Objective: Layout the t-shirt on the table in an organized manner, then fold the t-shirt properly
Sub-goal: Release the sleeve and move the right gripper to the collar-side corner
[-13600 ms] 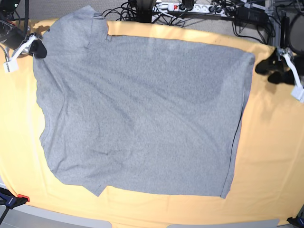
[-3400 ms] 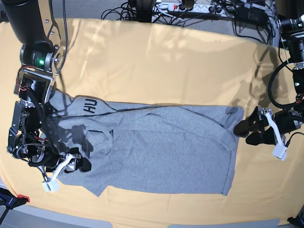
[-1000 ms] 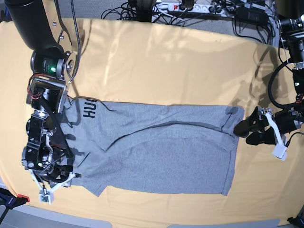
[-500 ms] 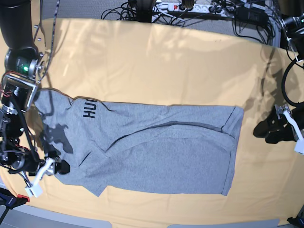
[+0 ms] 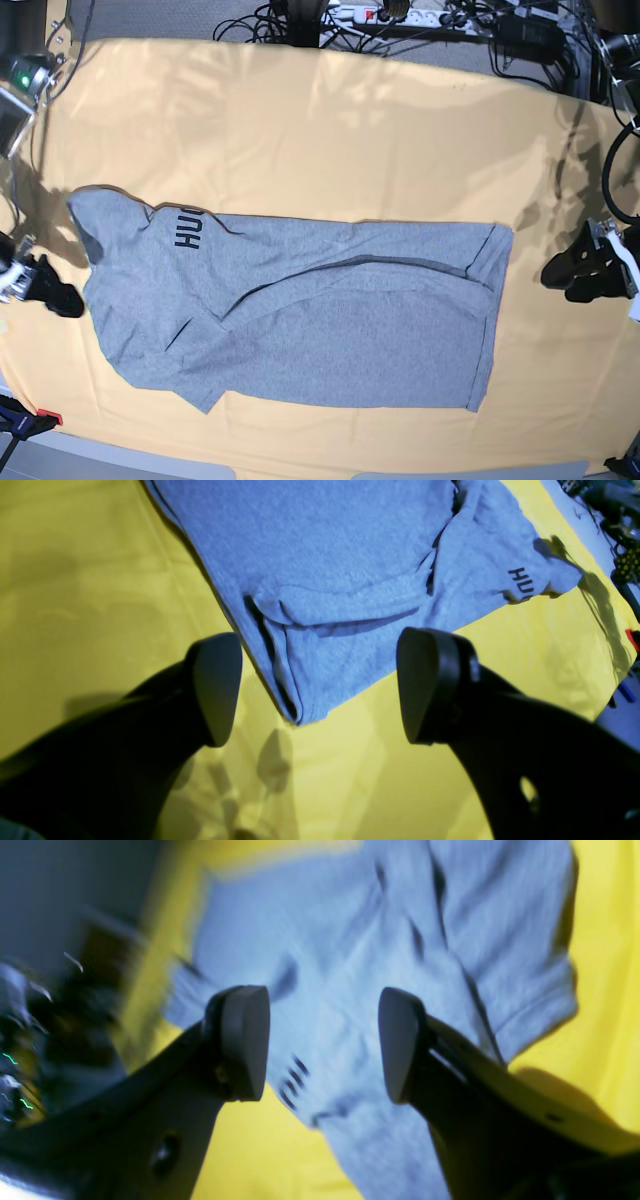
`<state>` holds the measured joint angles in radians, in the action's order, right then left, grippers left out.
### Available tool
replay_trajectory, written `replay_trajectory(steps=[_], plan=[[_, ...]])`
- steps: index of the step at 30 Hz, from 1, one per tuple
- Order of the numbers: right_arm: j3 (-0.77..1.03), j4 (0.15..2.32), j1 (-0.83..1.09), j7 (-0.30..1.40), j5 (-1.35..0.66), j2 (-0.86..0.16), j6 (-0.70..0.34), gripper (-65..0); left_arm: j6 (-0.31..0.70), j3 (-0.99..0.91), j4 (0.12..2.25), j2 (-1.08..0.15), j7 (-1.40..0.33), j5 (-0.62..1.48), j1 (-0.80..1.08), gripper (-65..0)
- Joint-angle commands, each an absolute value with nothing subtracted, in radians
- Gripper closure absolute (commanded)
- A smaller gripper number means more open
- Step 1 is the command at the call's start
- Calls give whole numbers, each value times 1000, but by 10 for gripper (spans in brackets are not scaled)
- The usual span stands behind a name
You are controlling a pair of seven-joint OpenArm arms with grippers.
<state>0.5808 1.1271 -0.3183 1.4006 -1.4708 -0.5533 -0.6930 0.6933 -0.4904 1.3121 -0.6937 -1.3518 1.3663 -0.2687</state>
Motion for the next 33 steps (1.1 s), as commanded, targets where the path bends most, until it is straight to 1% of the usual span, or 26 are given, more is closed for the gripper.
replay_trajectory(steps=[1, 7, 11, 12, 16, 20, 22, 28, 33], plan=[[610, 1165, -299, 1396, -1484, -581, -698, -355, 698, -498, 1326, -717, -1333, 1397, -291, -494], [717, 1303, -87, 1396, -1484, -571, -698, -355, 698, -498, 1326, -718, -1333, 1397, -291, -494], [754, 1354, -4, 1396, -1480, -551, -698, -355, 698, -498, 1326, -717, -1333, 1397, -291, -494], [754, 1360, 9, 1396, -1452, -545, -698, -355, 698, -498, 1326, -718, -1333, 1397, -291, -494], [754, 1359, 20, 1396, -1261, -490, -698, -355, 698, -498, 1326, -718, -1333, 1397, -291, -494], [754, 1359, 20, 1393, -1156, -429, -698, -355, 698, -498, 1326, -718, -1333, 1398, -291, -494], [754, 1359, 20, 1343, -1096, -414, -694, -356, 698, -498, 1326, -718, -1333, 1397, -291, -494], [754, 1359, 20, 1233, -1010, -381, -690, -356, 698, -498, 1326, -720, -1333, 1397, -291, -494], [754, 1359, 19, 1140, -911, -346, -649, -356, 698, -498, 1326, -720, -1333, 1404, -291, -494]])
